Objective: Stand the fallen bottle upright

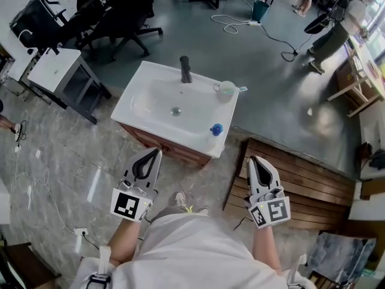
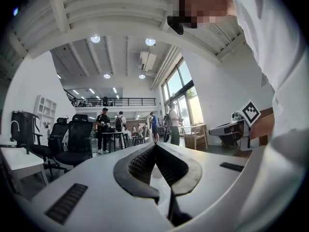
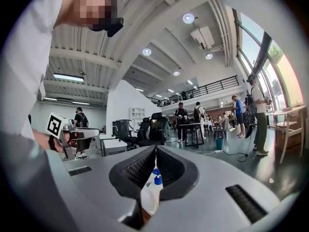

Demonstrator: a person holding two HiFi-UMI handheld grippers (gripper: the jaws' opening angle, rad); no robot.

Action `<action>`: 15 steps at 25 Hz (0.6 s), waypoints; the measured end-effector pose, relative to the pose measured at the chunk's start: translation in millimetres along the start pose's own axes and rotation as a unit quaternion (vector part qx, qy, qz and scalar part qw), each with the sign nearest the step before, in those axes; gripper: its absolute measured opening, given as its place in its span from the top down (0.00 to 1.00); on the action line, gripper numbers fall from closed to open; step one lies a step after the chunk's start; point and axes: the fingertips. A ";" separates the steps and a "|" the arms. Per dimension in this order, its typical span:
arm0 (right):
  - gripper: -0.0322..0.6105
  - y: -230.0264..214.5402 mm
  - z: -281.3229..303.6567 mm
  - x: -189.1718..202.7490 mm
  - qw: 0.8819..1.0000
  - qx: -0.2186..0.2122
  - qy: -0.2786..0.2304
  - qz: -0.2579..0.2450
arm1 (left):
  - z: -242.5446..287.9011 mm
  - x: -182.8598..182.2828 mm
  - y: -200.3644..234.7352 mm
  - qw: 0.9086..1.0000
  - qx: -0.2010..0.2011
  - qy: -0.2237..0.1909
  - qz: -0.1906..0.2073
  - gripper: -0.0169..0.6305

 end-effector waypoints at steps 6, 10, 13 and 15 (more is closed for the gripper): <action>0.89 6.5 -6.6 -3.9 1.000 0.000 -0.006 -0.007 | -3.5 -5.9 -9.7 1.000 0.006 -0.012 -0.001 0.95; 0.89 9.7 -11.2 -3.7 1.000 0.000 -0.004 -0.008 | -6.5 -6.5 -13.5 1.000 0.006 -0.012 -0.019 0.95; 0.89 11.3 -15.0 -3.3 1.000 0.000 -0.004 -0.011 | -7.1 -6.6 -16.1 1.000 0.008 -0.012 -0.019 0.95; 0.89 11.2 -18.4 -2.6 1.000 0.001 -0.004 -0.010 | -7.9 -6.7 -19.6 1.000 0.011 -0.012 -0.014 0.95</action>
Point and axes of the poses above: the fingertips, and each gripper's own axes: z forward along the fingers, y to its left, x out of its underside, and after that the axes turned 9 degrees about z, right-handed
